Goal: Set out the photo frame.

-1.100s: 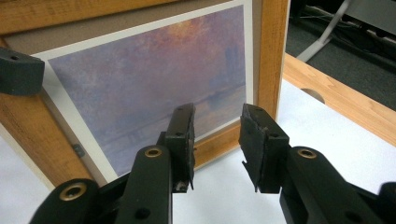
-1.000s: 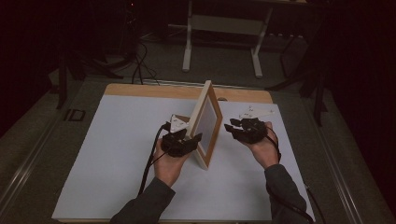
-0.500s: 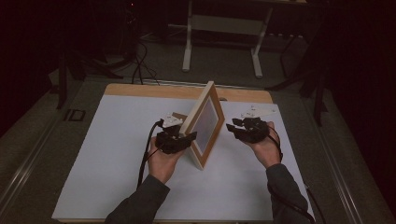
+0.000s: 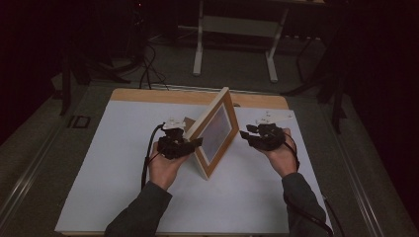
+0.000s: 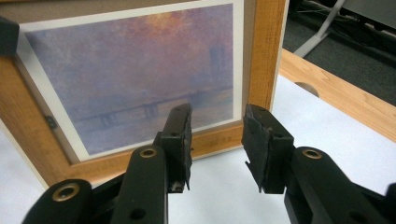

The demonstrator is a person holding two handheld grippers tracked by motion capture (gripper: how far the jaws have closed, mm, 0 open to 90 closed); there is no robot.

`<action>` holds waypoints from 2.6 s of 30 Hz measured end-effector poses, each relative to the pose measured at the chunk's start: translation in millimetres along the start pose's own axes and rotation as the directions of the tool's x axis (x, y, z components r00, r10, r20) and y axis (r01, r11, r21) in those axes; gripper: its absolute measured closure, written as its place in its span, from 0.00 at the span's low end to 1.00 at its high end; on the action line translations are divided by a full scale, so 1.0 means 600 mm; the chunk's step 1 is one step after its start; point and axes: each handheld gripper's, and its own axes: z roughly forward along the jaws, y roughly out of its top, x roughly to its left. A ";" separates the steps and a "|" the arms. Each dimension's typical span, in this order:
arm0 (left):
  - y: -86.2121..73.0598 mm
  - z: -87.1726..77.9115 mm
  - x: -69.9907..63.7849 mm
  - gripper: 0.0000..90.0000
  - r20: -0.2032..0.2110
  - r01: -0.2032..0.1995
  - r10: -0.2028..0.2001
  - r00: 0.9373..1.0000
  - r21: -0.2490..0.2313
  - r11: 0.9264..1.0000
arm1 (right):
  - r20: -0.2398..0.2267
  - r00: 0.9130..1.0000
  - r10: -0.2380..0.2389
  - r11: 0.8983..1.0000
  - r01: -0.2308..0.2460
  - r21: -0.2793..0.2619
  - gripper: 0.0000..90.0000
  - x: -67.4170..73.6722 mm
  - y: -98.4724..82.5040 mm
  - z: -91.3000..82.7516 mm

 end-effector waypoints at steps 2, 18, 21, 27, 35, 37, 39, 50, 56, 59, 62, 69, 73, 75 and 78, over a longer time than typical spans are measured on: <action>0.001 -0.004 0.011 0.82 0.007 0.015 -0.015 1.000 -0.005 1.000 | 0.000 1.000 -0.002 1.000 0.002 0.000 0.68 -0.001 0.000 0.000; 0.005 -0.018 0.052 0.85 0.076 -0.004 0.003 0.997 0.019 1.000 | -0.001 1.000 0.008 1.000 -0.008 0.004 0.67 -0.003 -0.002 0.006; 0.006 -0.019 0.058 0.86 0.093 -0.008 0.006 0.996 0.022 1.000 | 0.000 1.000 0.011 1.000 -0.011 0.005 0.67 -0.004 -0.002 0.006; 0.009 -0.022 0.073 0.86 0.130 -0.024 0.020 0.991 0.032 0.999 | 0.004 1.000 0.016 1.000 -0.016 0.007 0.66 -0.008 -0.003 0.007; 0.013 -0.025 0.090 0.86 0.176 -0.049 0.040 0.984 0.044 0.998 | 0.003 1.000 0.020 1.000 -0.020 0.014 0.66 -0.010 -0.003 0.014; 0.013 -0.026 0.095 0.86 0.192 -0.054 0.044 0.980 0.047 0.997 | 0.003 1.000 0.021 1.000 -0.021 0.017 0.66 -0.010 -0.003 0.015; 0.014 -0.026 0.099 0.86 0.203 -0.060 0.048 0.978 0.051 0.997 | 0.003 1.000 0.024 1.000 -0.024 0.018 0.66 -0.010 -0.002 0.018; 0.017 -0.027 0.111 0.85 0.249 -0.072 0.055 0.967 0.061 0.995 | 0.004 1.000 0.026 0.999 -0.026 0.027 0.66 -0.014 0.003 0.030; 0.018 -0.027 0.116 0.85 0.265 -0.078 0.059 0.963 0.065 0.995 | 0.006 1.000 0.031 0.999 -0.031 0.026 0.65 -0.018 0.005 0.032; 0.019 -0.027 0.118 0.85 0.273 -0.087 0.066 0.960 0.066 0.994 | 0.009 0.999 0.032 0.999 -0.032 0.028 0.65 -0.021 0.007 0.033; 0.020 -0.027 0.119 0.85 0.283 -0.097 0.074 0.956 0.068 0.993 | 0.010 0.999 0.034 0.999 -0.035 0.028 0.64 -0.022 0.007 0.034; 0.021 -0.026 0.125 0.85 0.306 -0.104 0.077 0.949 0.073 0.992 | 0.010 0.999 0.038 0.999 -0.038 0.027 0.62 -0.025 0.010 0.038; 0.022 -0.025 0.128 0.85 0.318 -0.110 0.079 0.945 0.078 0.991 | 0.014 0.999 0.039 0.999 -0.040 0.022 0.61 -0.028 0.014 0.038; 0.023 -0.025 0.130 0.85 0.323 -0.111 0.080 0.943 0.079 0.991 | 0.012 0.999 0.041 0.999 -0.041 0.018 0.60 -0.029 0.016 0.038; 0.024 -0.024 0.132 0.85 0.331 -0.115 0.081 0.940 0.082 0.990 | 0.008 0.999 0.039 0.999 -0.039 0.016 0.59 -0.029 0.019 0.041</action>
